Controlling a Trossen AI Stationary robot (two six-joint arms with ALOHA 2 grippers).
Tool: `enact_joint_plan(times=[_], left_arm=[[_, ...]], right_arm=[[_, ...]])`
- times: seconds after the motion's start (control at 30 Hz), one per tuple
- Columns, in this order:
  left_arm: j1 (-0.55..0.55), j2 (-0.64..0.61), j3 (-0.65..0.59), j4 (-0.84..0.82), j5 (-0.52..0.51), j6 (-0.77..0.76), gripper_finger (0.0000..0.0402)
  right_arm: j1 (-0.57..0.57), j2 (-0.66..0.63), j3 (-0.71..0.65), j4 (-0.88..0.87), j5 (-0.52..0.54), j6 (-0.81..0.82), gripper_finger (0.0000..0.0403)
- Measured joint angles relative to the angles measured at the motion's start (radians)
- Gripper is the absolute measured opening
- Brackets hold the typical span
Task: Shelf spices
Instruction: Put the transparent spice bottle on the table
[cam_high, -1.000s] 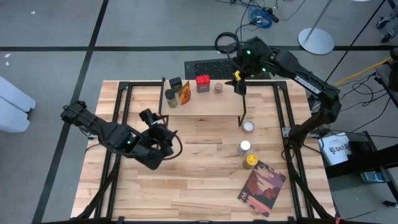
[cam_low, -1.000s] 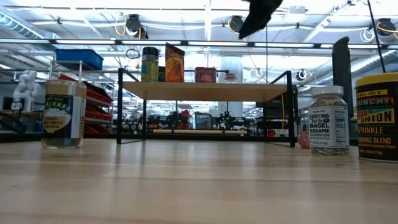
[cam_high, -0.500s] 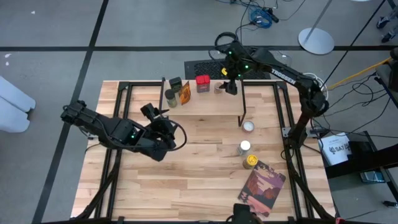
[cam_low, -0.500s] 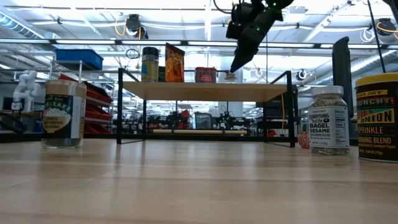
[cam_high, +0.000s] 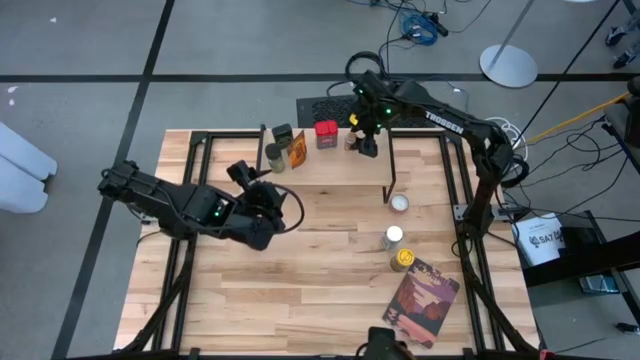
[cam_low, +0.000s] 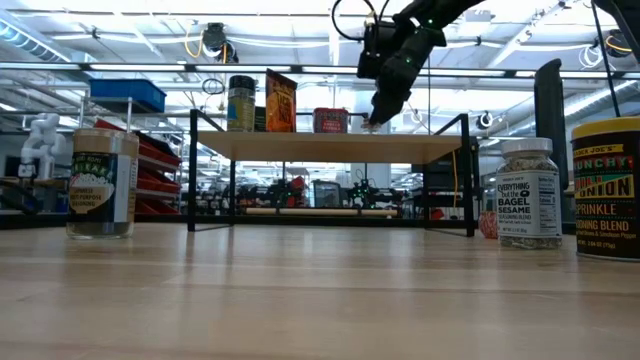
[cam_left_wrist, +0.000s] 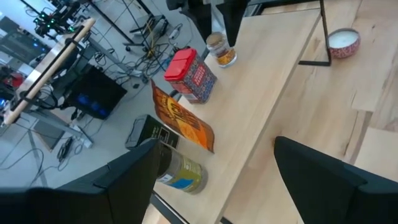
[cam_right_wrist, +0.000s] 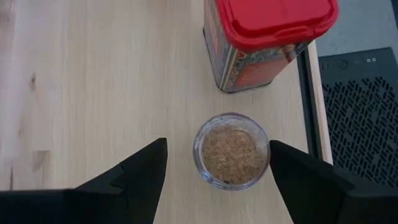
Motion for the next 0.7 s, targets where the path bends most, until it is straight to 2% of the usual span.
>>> enact_joint_plan(times=[0.23,0.7], left_arm=[[0.0,0.0,0.0,0.001,0.0,0.001,0.0324],[0.0,0.0,0.0,0.002,0.0,0.017,0.0324]], right_arm=[[0.002,0.004,0.0,0.023,0.009,-0.003,0.0263],[0.012,0.007,0.0,0.017,0.011,-0.014,0.0193]])
